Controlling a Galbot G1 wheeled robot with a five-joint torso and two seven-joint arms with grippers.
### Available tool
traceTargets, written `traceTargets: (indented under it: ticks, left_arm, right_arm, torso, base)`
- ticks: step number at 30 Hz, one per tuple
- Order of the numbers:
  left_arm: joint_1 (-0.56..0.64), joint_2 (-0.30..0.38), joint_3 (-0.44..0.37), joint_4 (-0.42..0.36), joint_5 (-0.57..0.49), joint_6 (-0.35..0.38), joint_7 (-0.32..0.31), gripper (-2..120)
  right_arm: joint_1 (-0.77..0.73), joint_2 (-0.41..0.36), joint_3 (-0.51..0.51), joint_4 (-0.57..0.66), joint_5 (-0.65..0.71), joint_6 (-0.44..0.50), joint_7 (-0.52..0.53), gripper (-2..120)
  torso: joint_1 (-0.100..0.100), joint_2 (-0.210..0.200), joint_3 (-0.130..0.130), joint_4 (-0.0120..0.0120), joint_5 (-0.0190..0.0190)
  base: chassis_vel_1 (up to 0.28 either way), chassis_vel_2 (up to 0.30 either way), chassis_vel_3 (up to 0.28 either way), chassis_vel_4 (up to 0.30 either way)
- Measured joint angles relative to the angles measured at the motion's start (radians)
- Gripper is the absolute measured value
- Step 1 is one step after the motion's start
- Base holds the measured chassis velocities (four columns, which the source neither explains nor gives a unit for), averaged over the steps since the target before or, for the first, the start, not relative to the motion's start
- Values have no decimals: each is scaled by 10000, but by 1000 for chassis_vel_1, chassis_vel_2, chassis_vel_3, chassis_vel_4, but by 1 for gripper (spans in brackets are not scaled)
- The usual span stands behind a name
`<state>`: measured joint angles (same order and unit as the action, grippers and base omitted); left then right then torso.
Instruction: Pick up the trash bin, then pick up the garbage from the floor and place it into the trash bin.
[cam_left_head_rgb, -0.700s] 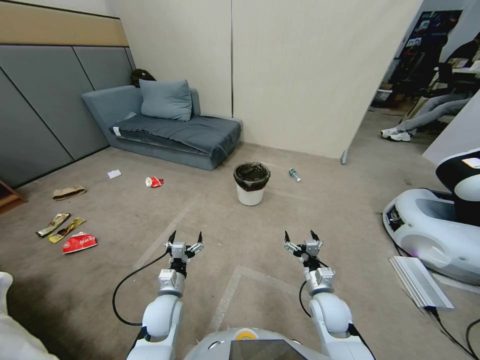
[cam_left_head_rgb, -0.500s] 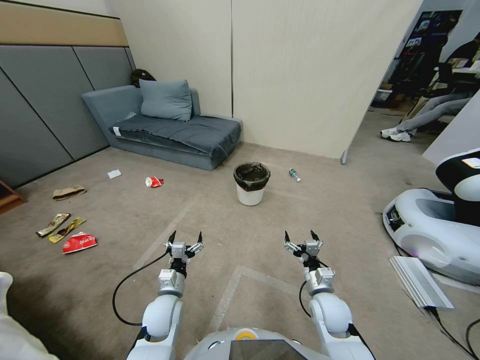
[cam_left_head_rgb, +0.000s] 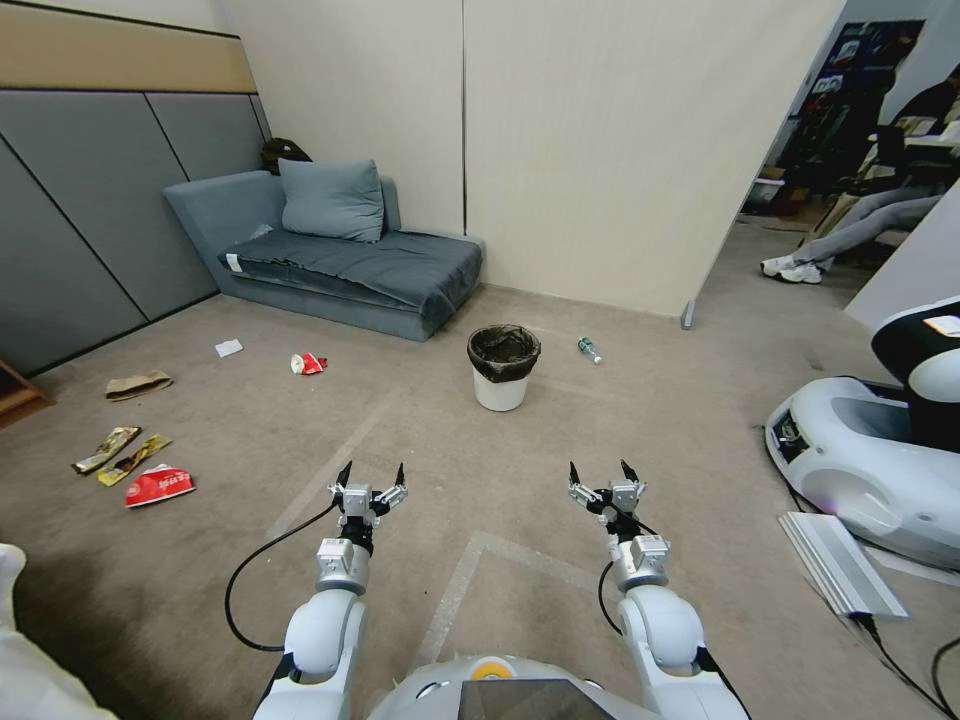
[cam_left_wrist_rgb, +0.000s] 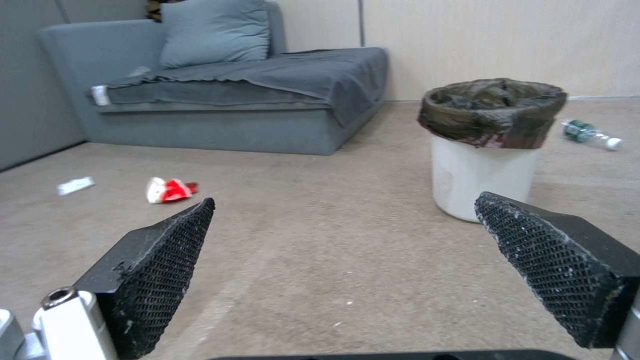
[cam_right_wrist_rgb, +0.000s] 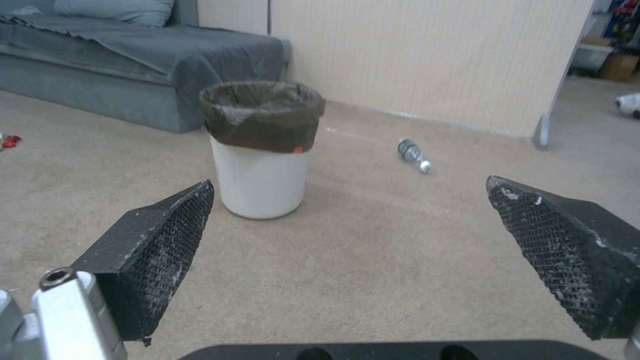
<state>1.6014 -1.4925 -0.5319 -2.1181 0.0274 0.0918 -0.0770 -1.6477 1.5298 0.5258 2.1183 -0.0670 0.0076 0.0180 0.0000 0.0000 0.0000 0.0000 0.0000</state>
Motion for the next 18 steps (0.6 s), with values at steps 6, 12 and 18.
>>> traceTargets:
  ticks: [6, 12, 18]
  left_arm:
    - [699, 102, 249, -1610, 376, 1276, -1040, 100]
    - [1435, 212, 515, -3300, 778, 2614, -2138, 100]
    - [1761, 254, 819, -3729, 1090, 3161, -2512, 100]
  right_arm:
    - [-1334, 406, -341, 1652, -981, 133, 281, 100]
    - [-2552, 781, -650, 3158, -1863, 256, 540, 100]
    - [-2622, 801, -672, 3239, -1920, 260, 558, 100]
  torso:
    - [0, 0, 0, 0, -1]
    - [-1, 1, -1, -3, -5]
    - [0, 1, -1, 0, 3]
  base:
    - [0, 0, 0, 0]
    - [0, 0, 0, 0]
    - [0, 0, 0, 0]
